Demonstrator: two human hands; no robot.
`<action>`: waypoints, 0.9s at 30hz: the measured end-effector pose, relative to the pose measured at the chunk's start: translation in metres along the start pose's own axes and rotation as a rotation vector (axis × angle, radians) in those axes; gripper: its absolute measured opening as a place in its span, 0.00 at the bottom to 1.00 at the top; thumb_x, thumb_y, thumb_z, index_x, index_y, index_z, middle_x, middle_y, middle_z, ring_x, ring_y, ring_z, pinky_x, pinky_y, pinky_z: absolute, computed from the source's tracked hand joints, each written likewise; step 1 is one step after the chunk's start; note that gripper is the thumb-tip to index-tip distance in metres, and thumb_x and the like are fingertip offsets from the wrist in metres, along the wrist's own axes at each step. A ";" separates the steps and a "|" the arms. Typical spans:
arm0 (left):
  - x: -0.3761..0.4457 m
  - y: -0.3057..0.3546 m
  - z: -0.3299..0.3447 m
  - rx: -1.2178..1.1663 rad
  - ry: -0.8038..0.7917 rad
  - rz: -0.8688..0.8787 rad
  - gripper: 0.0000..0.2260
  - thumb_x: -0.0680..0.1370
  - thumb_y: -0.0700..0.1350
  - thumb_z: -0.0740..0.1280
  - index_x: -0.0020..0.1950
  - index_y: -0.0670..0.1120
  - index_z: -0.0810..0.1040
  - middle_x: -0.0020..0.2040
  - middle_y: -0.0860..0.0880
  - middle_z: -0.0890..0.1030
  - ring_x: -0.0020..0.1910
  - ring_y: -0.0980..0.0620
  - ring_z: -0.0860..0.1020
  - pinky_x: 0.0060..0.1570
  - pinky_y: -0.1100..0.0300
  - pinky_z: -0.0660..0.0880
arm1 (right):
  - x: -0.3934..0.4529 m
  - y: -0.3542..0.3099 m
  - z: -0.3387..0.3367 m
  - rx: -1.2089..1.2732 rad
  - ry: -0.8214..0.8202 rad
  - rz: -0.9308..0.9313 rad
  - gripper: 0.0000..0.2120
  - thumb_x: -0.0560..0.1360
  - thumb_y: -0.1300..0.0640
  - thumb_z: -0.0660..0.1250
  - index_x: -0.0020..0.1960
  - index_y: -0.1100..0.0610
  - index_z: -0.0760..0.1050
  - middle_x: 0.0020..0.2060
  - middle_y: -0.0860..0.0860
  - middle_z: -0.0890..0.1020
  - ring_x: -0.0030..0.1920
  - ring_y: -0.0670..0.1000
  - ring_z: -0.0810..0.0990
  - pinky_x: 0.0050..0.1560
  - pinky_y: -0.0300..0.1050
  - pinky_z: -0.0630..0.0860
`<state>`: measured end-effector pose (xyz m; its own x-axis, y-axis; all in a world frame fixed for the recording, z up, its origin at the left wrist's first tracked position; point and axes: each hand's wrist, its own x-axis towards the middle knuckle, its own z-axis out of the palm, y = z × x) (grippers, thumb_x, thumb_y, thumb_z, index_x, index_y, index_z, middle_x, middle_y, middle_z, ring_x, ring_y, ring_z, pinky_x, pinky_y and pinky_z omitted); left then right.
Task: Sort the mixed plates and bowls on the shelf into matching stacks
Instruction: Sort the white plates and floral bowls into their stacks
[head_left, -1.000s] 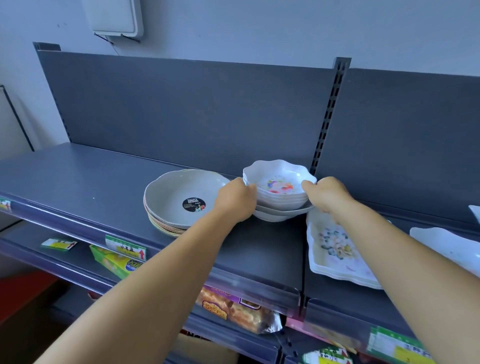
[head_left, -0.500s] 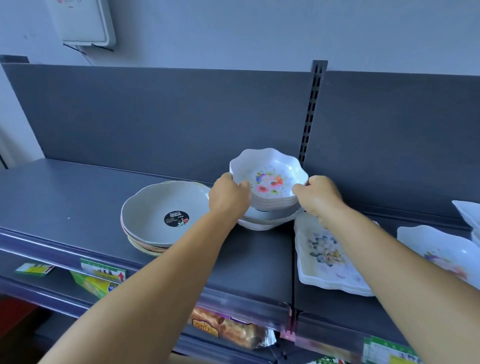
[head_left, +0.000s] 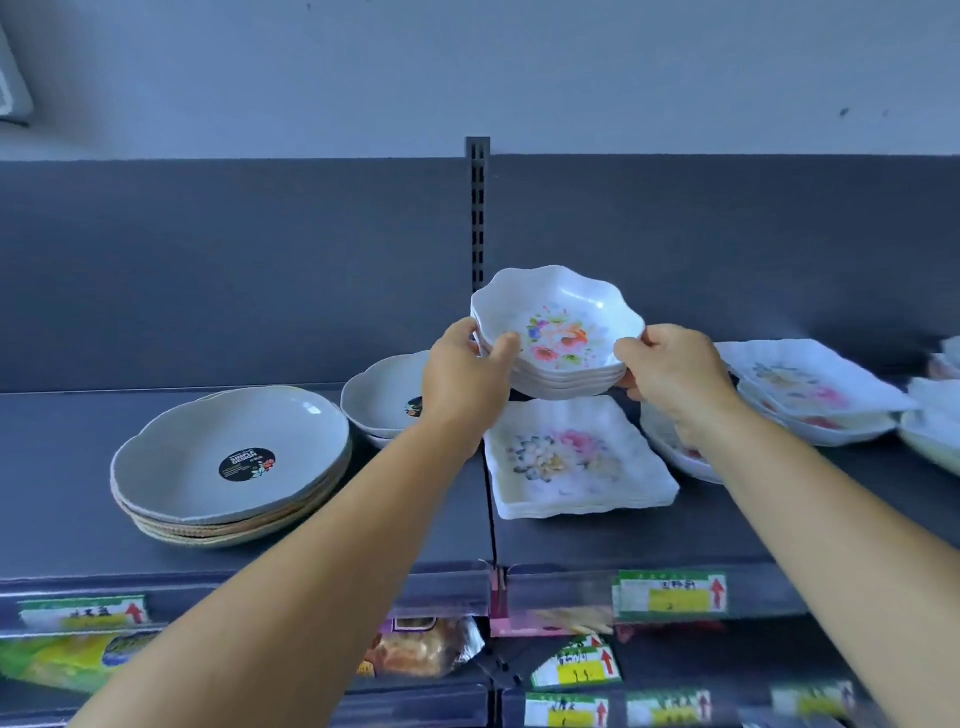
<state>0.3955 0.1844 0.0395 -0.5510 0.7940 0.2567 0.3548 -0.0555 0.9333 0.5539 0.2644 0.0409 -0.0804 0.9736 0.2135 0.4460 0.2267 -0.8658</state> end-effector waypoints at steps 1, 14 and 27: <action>-0.003 0.002 0.010 -0.002 -0.019 0.001 0.07 0.78 0.48 0.63 0.44 0.46 0.76 0.38 0.49 0.75 0.33 0.49 0.72 0.33 0.60 0.68 | -0.002 0.006 -0.011 -0.008 0.020 0.015 0.16 0.68 0.52 0.63 0.43 0.64 0.77 0.42 0.61 0.84 0.48 0.63 0.83 0.51 0.61 0.80; -0.034 0.016 0.141 0.056 -0.225 -0.166 0.13 0.78 0.43 0.60 0.35 0.45 0.62 0.29 0.51 0.63 0.25 0.52 0.59 0.24 0.64 0.57 | 0.009 0.096 -0.113 -0.035 0.038 0.197 0.20 0.66 0.53 0.64 0.49 0.68 0.78 0.36 0.56 0.80 0.38 0.55 0.78 0.52 0.60 0.79; -0.033 0.018 0.180 0.358 -0.297 -0.260 0.17 0.80 0.43 0.58 0.33 0.44 0.58 0.29 0.48 0.62 0.26 0.51 0.60 0.25 0.61 0.56 | 0.044 0.147 -0.123 -0.135 -0.057 0.217 0.16 0.70 0.53 0.64 0.44 0.67 0.77 0.36 0.54 0.75 0.37 0.52 0.72 0.40 0.46 0.71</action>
<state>0.5559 0.2667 0.0025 -0.4359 0.8941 -0.1026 0.4994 0.3352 0.7989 0.7253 0.3375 -0.0214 -0.0181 0.9998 0.0008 0.5731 0.0110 -0.8194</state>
